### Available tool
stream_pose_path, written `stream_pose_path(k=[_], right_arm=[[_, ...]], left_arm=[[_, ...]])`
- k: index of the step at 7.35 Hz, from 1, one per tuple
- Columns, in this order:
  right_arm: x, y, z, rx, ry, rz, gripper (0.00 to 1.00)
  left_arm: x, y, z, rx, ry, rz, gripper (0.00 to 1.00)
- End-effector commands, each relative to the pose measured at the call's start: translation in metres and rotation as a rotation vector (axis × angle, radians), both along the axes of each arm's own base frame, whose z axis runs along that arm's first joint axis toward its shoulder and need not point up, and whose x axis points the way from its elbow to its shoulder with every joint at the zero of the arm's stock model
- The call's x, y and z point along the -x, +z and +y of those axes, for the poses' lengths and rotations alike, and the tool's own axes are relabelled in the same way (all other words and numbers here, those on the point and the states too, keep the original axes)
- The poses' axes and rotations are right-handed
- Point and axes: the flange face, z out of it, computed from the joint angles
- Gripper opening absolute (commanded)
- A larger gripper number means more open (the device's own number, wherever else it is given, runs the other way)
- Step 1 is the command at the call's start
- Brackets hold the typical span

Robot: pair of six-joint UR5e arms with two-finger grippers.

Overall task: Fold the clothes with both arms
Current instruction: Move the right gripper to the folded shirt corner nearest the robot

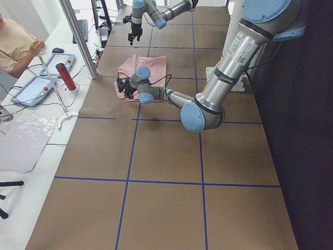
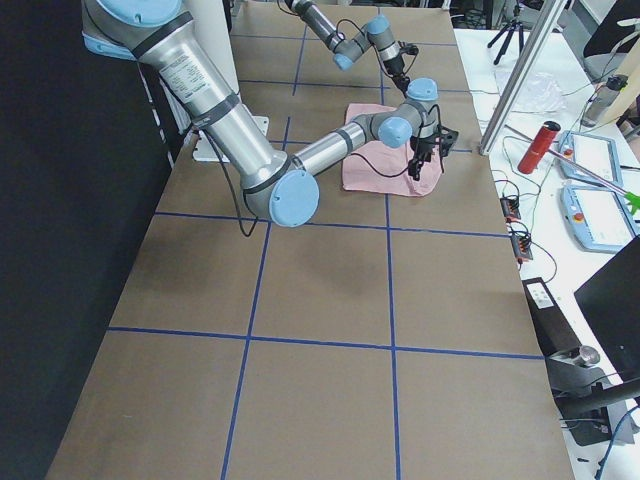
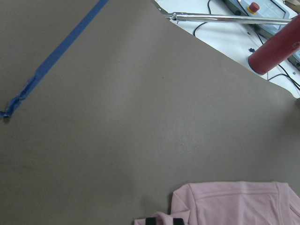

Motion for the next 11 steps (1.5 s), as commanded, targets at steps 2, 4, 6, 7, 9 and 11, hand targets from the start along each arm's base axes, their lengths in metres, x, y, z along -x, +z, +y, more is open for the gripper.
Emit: stream_pose_path(k=[2,4,6,7,9,11], right_arm=[[0.020,0.026,0.133,0.041,0.002,-0.039,1.00],[0.057,0.028,0.186,0.103,0.071,-0.040,0.79],[0.085,0.044,0.222,0.102,0.061,0.001,0.72],[0.094,0.046,0.230,0.099,0.059,0.010,0.68],[0.095,0.052,0.229,0.099,0.063,0.021,0.62],[0.105,0.057,0.234,0.099,0.054,0.036,0.58]], left_arm=[[0.022,-0.024,0.017,-0.065,0.020,0.086,1.00],[0.025,-0.029,0.020,-0.074,0.020,0.096,1.00],[0.030,-0.026,0.017,-0.071,0.012,0.093,1.00],[0.031,-0.017,0.019,-0.064,0.012,0.086,1.00],[0.033,-0.011,0.021,-0.063,0.013,0.083,1.00],[0.036,0.001,0.023,-0.054,0.013,0.073,1.00]])
